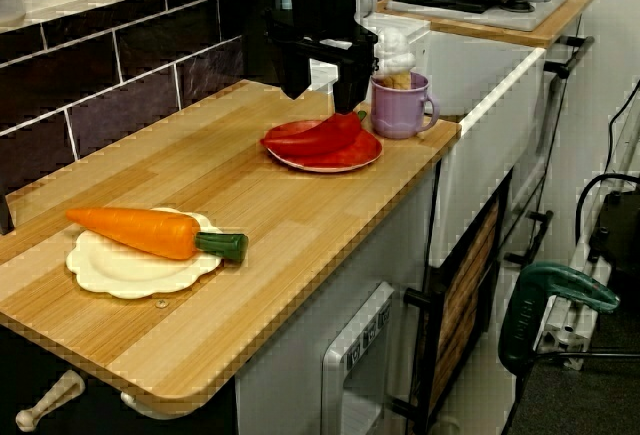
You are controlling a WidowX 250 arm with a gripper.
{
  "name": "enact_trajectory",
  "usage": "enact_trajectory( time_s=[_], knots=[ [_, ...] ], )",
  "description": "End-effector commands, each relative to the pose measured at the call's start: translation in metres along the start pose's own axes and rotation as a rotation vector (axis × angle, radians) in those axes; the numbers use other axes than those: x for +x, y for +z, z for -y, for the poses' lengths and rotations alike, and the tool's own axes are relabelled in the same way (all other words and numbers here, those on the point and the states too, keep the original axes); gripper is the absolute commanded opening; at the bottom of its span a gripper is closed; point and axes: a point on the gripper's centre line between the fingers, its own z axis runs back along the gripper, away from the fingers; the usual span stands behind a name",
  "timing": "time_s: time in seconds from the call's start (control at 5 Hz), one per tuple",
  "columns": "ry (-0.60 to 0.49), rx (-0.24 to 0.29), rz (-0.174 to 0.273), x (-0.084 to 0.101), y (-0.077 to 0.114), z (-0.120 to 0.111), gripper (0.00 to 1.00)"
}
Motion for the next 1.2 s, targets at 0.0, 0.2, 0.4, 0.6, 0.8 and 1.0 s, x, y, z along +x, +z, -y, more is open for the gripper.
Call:
enact_trajectory(
  time_s=[0.0, 0.2, 0.4, 0.6, 0.8, 1.0],
  knots=[
    [0.015, 0.038, -0.005, -0.003, 0.012, 0.014, 1.0],
    [0.021, 0.022, 0.015, -0.003, 0.009, 0.012, 1.0],
    [0.042, 0.02, 0.016, -0.004, 0.004, 0.008, 1.0],
    [0.07, 0.025, 0.01, -0.005, -0.001, 0.004, 1.0],
    [0.084, 0.036, -0.001, -0.005, -0.007, 0.001, 1.0],
    [0.088, 0.038, -0.02, -0.004, -0.013, 0.0, 1.0]
  ],
)
